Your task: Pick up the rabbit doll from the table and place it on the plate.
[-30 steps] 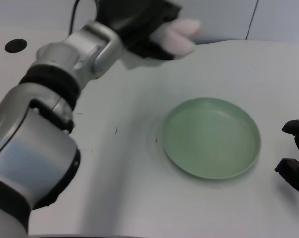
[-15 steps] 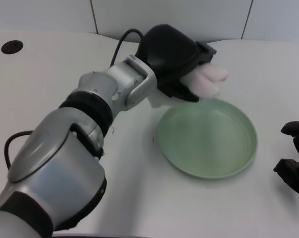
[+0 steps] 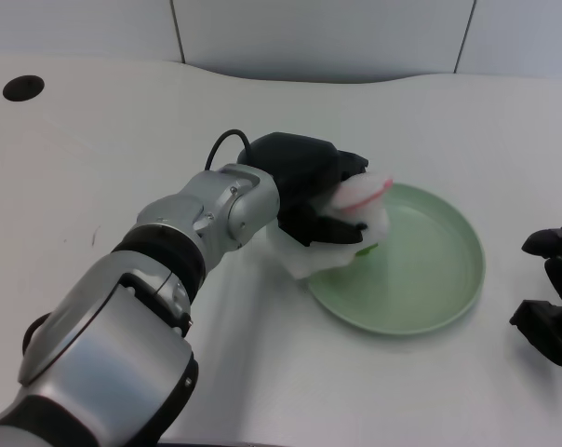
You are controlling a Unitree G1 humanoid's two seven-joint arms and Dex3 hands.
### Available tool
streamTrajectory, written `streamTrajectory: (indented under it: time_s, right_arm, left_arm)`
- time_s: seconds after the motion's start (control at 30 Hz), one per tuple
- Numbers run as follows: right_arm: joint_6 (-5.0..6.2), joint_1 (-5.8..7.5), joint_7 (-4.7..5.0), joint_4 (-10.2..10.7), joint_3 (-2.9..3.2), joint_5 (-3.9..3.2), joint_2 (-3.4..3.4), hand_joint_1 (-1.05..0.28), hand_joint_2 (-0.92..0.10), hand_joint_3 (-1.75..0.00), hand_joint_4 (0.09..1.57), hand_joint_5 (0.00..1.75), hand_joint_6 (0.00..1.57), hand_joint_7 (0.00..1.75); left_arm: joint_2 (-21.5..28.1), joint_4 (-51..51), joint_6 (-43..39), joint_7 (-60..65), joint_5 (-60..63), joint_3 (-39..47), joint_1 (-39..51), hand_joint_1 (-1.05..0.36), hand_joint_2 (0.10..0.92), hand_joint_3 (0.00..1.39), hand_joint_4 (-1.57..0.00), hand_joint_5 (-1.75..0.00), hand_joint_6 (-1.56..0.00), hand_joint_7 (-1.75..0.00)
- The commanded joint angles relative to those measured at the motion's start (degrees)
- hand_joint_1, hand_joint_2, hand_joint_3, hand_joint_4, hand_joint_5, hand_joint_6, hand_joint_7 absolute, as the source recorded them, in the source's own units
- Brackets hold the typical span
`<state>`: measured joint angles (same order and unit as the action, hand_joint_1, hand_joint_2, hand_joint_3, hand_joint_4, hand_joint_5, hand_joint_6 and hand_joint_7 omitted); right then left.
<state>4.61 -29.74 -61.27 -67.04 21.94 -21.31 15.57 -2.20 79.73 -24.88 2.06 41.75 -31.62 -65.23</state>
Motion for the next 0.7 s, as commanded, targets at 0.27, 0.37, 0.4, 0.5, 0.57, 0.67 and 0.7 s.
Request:
streamTrajectory:
  time_s: [0.27,0.37,0.4,0.5,0.57,0.67,0.7]
  right_arm:
    - [1.58,0.73,0.37,1.16,-0.45,0.09,0.09,-0.54,-0.92,-0.2,1.36,1.75,1.07,1.75]
    - [1.44,0.75,0.21,1.19,-0.5,-0.01,0.14,-0.53,-0.92,-0.23,1.35,1.75,1.07,1.75]
    - [1.3,0.67,0.15,1.08,-0.51,-0.02,0.18,-0.53,-0.92,-0.23,1.35,1.75,1.07,1.75]
    - [1.34,0.6,0.2,0.96,-0.58,0.04,0.21,-0.53,-0.92,-0.23,1.35,1.75,1.07,1.75]
    - [1.45,0.58,0.52,1.01,-0.67,0.15,0.13,-0.53,-0.92,-0.23,1.35,1.75,1.07,1.75]
    - [1.96,0.69,0.47,1.07,-0.76,0.17,-0.05,-0.53,-0.92,-0.23,1.37,1.75,1.09,1.75]
    - [1.94,0.73,0.5,1.1,-0.78,0.14,-0.11,-0.53,-0.92,-0.23,1.38,1.75,1.1,1.75]
  left_arm:
    - [0.07,-0.89,-1.19,-1.47,-2.45,2.33,-0.39,-1.05,0.921,0.91,0.0,0.0,0.0,0.0]
    - [0.3,-0.93,-1.21,-1.05,-2.25,2.49,-0.55,-1.05,0.921,0.91,0.0,0.0,0.0,0.0]
    - [0.39,-0.92,-1.12,-1.07,-2.29,2.6,-0.61,-1.05,0.921,0.91,0.0,0.0,0.0,0.0]
    - [0.48,-0.9,-0.98,-1.03,-2.25,2.74,-0.67,-1.05,0.921,0.9,0.0,0.0,0.0,0.0]
    - [0.61,-0.9,-0.99,-0.95,-2.21,2.78,-0.67,-1.05,0.921,0.9,0.0,0.0,0.0,0.0]
    - [0.76,-0.9,-1.24,-1.01,-2.29,2.88,-0.59,-1.05,0.921,0.9,0.0,0.0,0.0,0.0]
    - [0.87,-0.95,-1.56,-0.85,-2.52,3.11,-0.46,-1.05,0.921,0.89,0.0,0.0,0.0,0.0]
